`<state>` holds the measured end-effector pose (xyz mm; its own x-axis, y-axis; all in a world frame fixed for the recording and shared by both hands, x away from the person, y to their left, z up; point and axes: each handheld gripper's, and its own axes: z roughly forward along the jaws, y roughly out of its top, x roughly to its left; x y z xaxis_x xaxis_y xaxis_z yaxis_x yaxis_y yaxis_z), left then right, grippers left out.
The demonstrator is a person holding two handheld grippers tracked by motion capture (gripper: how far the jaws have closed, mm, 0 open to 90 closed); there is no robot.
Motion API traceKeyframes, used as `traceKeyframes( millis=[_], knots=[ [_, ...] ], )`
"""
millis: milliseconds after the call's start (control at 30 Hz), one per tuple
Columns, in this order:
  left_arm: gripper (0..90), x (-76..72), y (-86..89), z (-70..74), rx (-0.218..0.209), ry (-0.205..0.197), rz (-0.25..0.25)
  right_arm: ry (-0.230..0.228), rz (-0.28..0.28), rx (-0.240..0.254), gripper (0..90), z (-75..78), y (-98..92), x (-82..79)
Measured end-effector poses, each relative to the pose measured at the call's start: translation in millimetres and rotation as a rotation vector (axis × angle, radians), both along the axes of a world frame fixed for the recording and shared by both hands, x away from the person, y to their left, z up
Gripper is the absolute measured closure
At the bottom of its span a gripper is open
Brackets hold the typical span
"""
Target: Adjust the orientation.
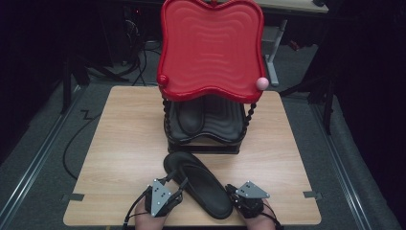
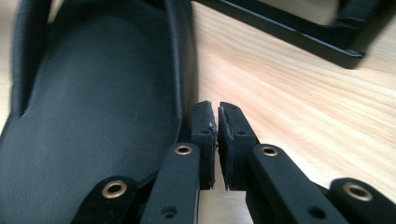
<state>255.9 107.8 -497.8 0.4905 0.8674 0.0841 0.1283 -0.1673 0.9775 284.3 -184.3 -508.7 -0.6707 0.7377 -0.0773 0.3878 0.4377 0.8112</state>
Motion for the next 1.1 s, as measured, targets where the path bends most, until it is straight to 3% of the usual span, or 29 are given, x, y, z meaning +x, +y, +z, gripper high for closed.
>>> traceKeyframes(
  millis=[100,367,467,600,667,733,800,967,1100],
  knots=[
    [51.4,0.0,3.8,1.2,-0.004,-0.001,0.018,0.020,0.035,0.023,81.9,-0.6,10.0,-6.4],
    [48.0,-6.1,10.7,-0.8,0.026,0.018,0.070,0.019,0.154,0.009,76.5,-2.7,50.5,-17.0],
    [46.6,-10.5,11.8,-3.5,0.025,0.051,0.075,0.006,0.144,0.034,70.8,2.6,54.3,-13.4],
    [45.5,-16.1,5.3,-9.6,0.085,0.088,0.082,-0.035,0.110,0.102,63.8,14.5,55.4,-7.3],
    [44.9,-18.3,3.5,-11.8,0.094,0.107,0.086,-0.048,0.106,0.141,58.7,19.8,59.9,-3.8],
    [44.4,-19.5,4.0,-12.4,0.097,0.130,0.089,-0.042,0.114,0.154,56.0,20.0,66.2,-0.6],
    [44.1,-20.4,5.8,-12.8,0.082,0.148,0.089,-0.038,0.123,0.137,53.6,16.0,75.8,2.7],
    [46.4,-21.2,7.3,-13.1,0.040,0.193,0.076,-0.007,0.135,0.078,61.9,5.3,90.8,10.1],
    [50.2,-22.9,4.6,-10.8,0.055,0.206,0.069,-0.041,0.134,0.083,69.3,8.1,90.0,6.0]
  ],
)
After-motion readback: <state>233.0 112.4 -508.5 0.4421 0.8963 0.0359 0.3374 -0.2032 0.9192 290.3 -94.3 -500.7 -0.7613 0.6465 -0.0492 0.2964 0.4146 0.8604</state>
